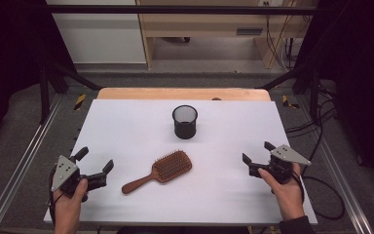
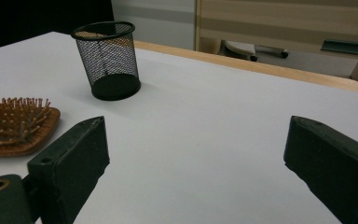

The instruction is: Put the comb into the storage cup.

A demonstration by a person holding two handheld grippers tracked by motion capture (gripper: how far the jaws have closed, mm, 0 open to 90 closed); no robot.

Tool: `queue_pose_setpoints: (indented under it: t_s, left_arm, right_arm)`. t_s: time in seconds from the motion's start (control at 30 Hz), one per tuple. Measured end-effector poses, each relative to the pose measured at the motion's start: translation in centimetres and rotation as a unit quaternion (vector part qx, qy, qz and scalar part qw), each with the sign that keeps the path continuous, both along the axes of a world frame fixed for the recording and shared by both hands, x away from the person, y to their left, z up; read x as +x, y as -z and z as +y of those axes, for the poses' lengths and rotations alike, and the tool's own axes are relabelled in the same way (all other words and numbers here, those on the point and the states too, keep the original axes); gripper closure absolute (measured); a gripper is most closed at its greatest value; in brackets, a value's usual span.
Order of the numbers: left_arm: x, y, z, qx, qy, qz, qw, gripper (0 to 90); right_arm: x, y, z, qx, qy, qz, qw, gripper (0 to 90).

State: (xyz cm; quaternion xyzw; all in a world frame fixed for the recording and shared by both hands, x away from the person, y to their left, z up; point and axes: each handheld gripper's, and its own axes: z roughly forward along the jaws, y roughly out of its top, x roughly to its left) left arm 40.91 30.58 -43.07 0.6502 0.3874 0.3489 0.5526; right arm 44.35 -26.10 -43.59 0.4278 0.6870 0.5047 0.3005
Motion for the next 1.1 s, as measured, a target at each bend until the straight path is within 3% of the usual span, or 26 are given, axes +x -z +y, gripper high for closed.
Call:
queue_pose_setpoints:
  t_s: [0.17,0.33,0.43,0.53,0.77,0.8,0.83,0.93,0.97,1.0,1.1]
  left_arm:
    - [0.1,-0.8,-0.5,0.006,0.012,0.012,0.9998,1.6]
    - [0.4,-1.9,-2.2,0.038,0.036,0.037,0.9979,2.0]
    - [0.6,-2.4,-3.5,0.063,0.057,0.06,0.9946,2.4]
    - [0.8,-2.7,-4.3,0.071,0.071,0.076,0.9921,2.6]
    - [1.3,-3.4,-5.5,0.111,0.09,0.116,0.983,3.3]
    - [1.3,-3.4,-5.5,0.111,0.09,0.116,0.983,3.4]
    - [1.6,-3.6,-5.9,0.127,0.094,0.123,0.9797,3.4]
    - [2.0,-3.9,-6.3,0.141,0.101,0.14,0.9747,3.6]
    - [2.0,-3.9,-6.3,0.141,0.101,0.14,0.9747,3.7]
    - [2.3,-4.1,-6.6,0.158,0.102,0.144,0.9716,3.9]
    - [2.5,-4.3,-6.8,0.165,0.103,0.149,0.9696,4.2]
  right_arm:
    - [-0.3,0.2,-0.8,0.005,-0.009,-0.008,0.9999,6.7]
    - [-0.2,0.5,-0.7,-0.002,-0.017,-0.009,0.9998,7.4]
    - [-0.4,0.4,-0.6,0.0,-0.02,-0.016,0.9997,8.1]
    - [-0.5,0.5,-0.5,-0.004,-0.025,-0.021,0.9995,8.3]
    - [-0.5,0.8,0.0,-0.002,-0.035,-0.018,0.9992,8.8]
    - [-0.5,0.8,0.0,-0.001,-0.037,-0.017,0.9992,8.8]
    - [-0.5,0.8,0.1,-0.001,-0.039,-0.017,0.9991,8.8]
    - [-0.4,0.9,0.2,0.005,-0.04,-0.019,0.999,8.7]
    - [-0.4,0.9,0.2,0.005,-0.04,-0.019,0.999,8.7]
    - [-0.4,0.8,0.4,0.003,-0.041,-0.022,0.9989,8.8]
    - [-0.5,0.8,0.5,0.002,-0.044,-0.022,0.9988,8.8]
